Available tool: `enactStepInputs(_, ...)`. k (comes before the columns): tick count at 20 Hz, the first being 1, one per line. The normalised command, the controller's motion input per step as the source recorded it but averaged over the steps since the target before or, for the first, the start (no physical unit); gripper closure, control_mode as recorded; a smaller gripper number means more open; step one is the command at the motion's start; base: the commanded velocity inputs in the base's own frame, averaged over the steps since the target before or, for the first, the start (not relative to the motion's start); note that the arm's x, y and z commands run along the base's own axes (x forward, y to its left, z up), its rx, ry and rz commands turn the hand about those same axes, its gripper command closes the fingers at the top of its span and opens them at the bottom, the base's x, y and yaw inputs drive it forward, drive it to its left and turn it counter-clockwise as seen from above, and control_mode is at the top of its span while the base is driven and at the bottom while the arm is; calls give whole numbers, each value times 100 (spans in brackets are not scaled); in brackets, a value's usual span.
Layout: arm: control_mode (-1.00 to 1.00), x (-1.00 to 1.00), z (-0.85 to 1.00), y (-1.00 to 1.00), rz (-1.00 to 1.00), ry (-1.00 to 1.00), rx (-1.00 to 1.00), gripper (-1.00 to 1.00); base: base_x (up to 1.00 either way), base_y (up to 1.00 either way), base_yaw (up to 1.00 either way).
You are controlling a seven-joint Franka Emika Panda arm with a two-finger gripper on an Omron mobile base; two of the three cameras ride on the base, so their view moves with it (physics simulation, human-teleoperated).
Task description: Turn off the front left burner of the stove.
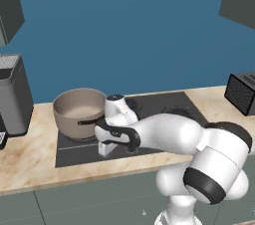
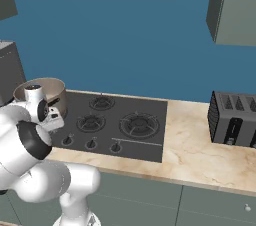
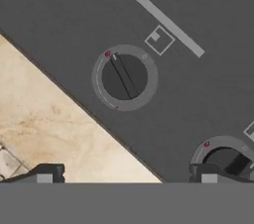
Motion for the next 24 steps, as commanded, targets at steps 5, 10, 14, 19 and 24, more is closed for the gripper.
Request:
enactStepInputs(5,-100,25,-29,23,-2,-2,9,-100,0,0,0)
enactStepInputs(10,-100,21,-22,27,-2,-1,3,-100,0,0,0)
enactStepInputs(14,-100,28,-12,23,0,0,0,-100,0,0,0)
enactStepInputs(19,-100,15,-7,12,0,0,0,-100,0,0,0)
enactStepInputs(24,-100,0,0,0,0,0,0,-100,0,0,0)
